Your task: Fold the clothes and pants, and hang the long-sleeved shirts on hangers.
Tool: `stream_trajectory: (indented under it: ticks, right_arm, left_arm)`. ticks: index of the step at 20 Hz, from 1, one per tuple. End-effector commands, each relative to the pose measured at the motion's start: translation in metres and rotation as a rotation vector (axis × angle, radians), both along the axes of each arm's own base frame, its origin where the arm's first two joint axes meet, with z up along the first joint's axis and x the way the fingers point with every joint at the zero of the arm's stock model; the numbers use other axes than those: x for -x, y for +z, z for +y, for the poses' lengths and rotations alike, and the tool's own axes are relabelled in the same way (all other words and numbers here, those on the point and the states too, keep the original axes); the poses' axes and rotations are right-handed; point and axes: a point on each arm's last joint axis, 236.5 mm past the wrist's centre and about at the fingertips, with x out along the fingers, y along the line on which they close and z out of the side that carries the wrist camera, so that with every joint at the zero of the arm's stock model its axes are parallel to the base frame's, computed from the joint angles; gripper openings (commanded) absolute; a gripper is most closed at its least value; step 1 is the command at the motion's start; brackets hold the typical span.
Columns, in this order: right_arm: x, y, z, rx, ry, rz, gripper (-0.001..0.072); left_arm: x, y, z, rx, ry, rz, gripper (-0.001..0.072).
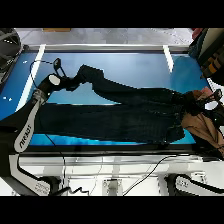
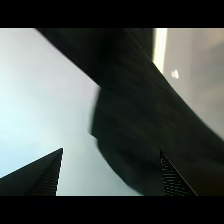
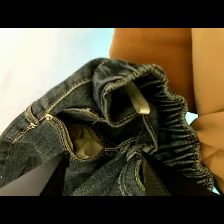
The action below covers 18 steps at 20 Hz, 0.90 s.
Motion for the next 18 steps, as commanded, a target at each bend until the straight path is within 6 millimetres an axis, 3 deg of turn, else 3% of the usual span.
stream_trajectory:
  ticks: [1,5,8,11,13,15,18]
  right_arm:
    - [0.001,-0.001,0.001,-0.001,0.006,0.008,0.0523]
    - [0.002,-0.002,0.002,-0.005,0.009,0.014,0.0523]
    - [0.002,-0.002,0.002,-0.005,0.008,0.014,0.0523]
    - [0.003,-0.003,0.003,-0.008,0.010,0.017,0.0523]
    - [0.003,-0.003,0.003,-0.008,0.011,0.018,0.0523]
    - [0.003,-0.003,0.003,-0.007,0.010,0.017,0.0522]
    - [0.003,-0.003,0.003,-0.007,0.010,0.017,0.0523]
  left_arm:
    - [0.022,-0.020,-0.043,-0.079,-0.149,0.050,0.0696]
    - [0.028,-0.061,-0.072,-0.047,-0.090,0.136,0.0697]
    - [0.012,-0.063,-0.082,-0.043,-0.060,0.056,0.0697]
    - [-0.009,-0.072,-0.079,0.042,0.084,0.036,0.0693]
    - [-0.017,-0.077,-0.077,0.081,0.144,0.028,0.0548]
    - [-0.019,-0.077,-0.081,0.081,0.144,0.011,0.0529]
    - [-0.023,-0.077,-0.093,0.084,0.144,-0.035,0.0388]
